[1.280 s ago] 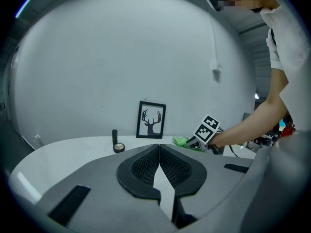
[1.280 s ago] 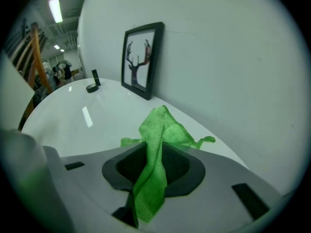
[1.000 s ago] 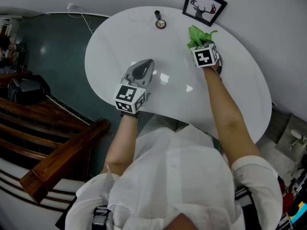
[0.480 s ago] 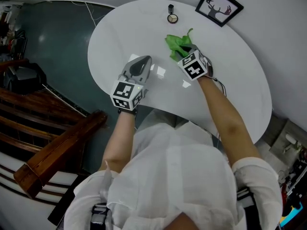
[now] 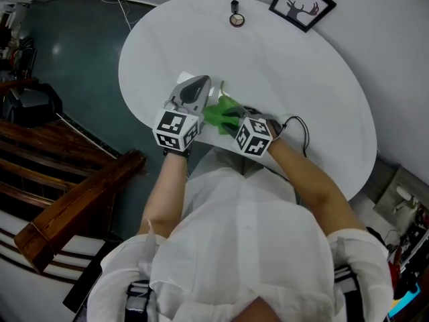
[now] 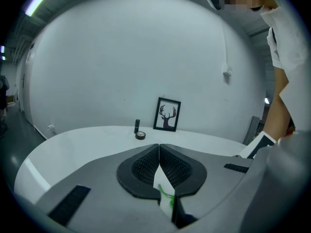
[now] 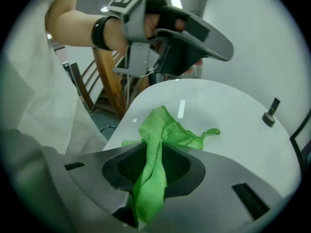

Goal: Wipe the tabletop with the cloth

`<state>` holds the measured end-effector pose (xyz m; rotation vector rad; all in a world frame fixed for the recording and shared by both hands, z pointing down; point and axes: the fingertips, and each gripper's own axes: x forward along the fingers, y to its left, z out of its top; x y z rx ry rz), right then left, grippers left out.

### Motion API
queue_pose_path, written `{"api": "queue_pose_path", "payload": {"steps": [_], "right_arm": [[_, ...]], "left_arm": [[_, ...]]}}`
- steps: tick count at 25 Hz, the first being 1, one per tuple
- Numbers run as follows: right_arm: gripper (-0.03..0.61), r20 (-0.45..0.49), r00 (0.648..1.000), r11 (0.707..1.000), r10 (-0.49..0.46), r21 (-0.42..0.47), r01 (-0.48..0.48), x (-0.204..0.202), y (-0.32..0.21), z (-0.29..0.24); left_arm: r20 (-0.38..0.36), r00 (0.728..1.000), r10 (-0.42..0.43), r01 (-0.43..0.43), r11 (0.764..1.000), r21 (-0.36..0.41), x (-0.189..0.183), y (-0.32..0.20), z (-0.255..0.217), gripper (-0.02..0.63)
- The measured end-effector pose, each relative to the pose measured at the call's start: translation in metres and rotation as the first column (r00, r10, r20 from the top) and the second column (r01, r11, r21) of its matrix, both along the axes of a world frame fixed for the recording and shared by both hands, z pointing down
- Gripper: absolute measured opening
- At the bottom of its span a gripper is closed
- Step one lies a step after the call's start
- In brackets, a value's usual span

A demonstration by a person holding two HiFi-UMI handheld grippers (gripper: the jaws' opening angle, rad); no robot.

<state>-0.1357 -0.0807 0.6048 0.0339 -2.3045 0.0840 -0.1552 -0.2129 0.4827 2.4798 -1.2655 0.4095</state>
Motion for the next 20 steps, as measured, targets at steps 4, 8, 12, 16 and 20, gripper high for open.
{"api": "queue_pose_path", "payload": {"steps": [4,8,12,16,20], "right_arm": [[0.094,0.007,0.988,0.988,-0.154,-0.012,0.154,0.012,0.044,0.004],[0.094,0.0,0.959,0.959,-0.282,-0.018,0.282,0.035,0.069,0.006],[0.094,-0.013,0.955,0.955,-0.295,-0.025,0.295,0.061,0.053,0.008],[0.094,-0.022,0.989,0.989,-0.149,-0.014,0.149,0.083,-0.008,0.008],[0.094,-0.013,0.991,0.99,0.135,-0.025,-0.135,0.113,-0.086,0.006]], "left_arm": [[0.011,1.0,-0.011,0.011,1.0,-0.004,0.005,0.006,0.003,0.017],[0.019,1.0,-0.011,0.011,1.0,-0.015,0.014,0.019,0.006,0.017],[0.02,1.0,-0.002,0.002,1.0,-0.031,0.027,0.034,0.009,0.017],[0.022,1.0,0.012,-0.011,0.999,-0.048,0.04,0.046,0.013,0.017],[0.027,0.999,0.024,-0.023,0.999,-0.05,0.05,0.051,0.012,0.017]]}}
